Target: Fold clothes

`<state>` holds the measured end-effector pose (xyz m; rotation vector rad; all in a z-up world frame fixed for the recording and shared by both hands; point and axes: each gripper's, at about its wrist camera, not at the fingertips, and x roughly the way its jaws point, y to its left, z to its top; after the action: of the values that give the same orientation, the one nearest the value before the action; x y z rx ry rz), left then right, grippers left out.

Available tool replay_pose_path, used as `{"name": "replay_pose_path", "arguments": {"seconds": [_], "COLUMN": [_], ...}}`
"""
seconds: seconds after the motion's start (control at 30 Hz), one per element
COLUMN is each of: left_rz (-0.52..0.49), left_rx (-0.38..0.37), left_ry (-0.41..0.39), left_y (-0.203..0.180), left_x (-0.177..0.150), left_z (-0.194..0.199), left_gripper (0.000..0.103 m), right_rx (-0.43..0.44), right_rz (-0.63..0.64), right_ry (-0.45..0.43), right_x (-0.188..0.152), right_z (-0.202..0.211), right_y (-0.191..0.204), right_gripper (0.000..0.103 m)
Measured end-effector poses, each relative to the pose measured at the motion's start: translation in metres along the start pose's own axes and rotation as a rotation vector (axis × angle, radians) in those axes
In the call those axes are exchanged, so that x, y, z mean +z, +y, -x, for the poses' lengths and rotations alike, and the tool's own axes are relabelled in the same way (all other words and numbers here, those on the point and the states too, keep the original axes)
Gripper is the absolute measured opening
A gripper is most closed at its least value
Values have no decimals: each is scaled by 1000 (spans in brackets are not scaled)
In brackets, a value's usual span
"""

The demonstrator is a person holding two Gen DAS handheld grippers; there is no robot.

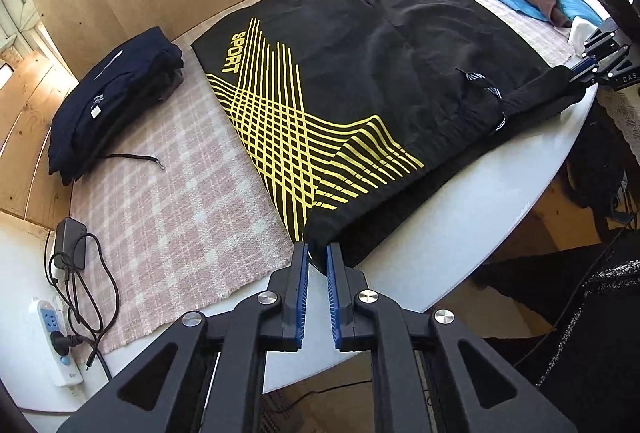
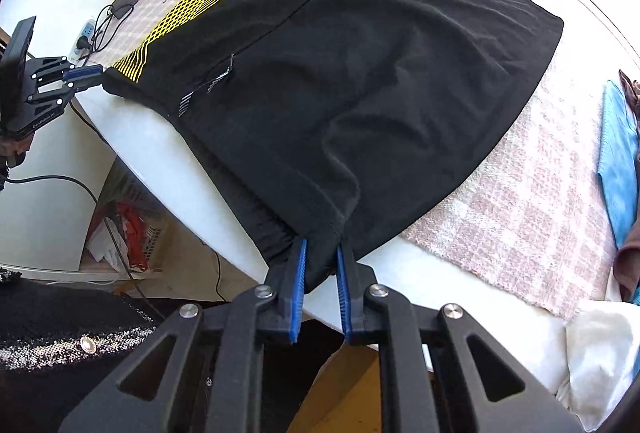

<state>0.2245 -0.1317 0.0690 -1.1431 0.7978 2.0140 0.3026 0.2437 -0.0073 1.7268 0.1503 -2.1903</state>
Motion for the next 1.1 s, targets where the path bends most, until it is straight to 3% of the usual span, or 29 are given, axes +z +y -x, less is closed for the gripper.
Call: {"name": "replay_pose_path", "arguments": {"seconds": [0.1, 0.23, 0.4, 0.5, 0.6, 0.67, 0.73, 0.8, 0.93, 0.97, 1.1], "left_rz": [25, 85, 35, 123, 182, 199, 217, 172, 120, 126, 317], "left_rx": [-64, -92, -138, -192, -253, -215, -214, -234, -303, -293, -309], "left_ry": [30, -30, 21, -9, -123, -144, -76, 9, 88, 87, 5], "left_y": [7, 28, 14, 20, 33, 40, 44, 34, 11, 11, 49], "left_x": [-3, -1, 0, 8, 17, 24, 29, 24, 0, -4, -6], "left_z": [3, 15, -11, -12, 13, 15, -7, -27, -35, -33, -19], "left_gripper": [14, 14, 15, 15, 15, 15, 12, 10, 14, 14, 14], "right_rx": [-1, 7, 11, 14, 15, 19, 16, 15, 29, 36, 24], "right_rz": [0, -15, -19, -27, -22, -24, -25, -24, -32, -36, -11], "right_ry": [1, -11, -16, -10, -3, -2, -1, 4, 12, 15, 10], "right_x": [2, 3, 2, -3, -6, -6, -6, -5, -3, -2, 2], "right_z": [3, 10, 12, 4, -2, -5, -6, -6, -2, 0, 4], "right_y": [-4, -7, -11, 0, 7, 8, 9, 8, 6, 5, 9], "right_gripper": [14, 14, 14, 14, 14, 14, 14, 14, 17, 18, 18]}}
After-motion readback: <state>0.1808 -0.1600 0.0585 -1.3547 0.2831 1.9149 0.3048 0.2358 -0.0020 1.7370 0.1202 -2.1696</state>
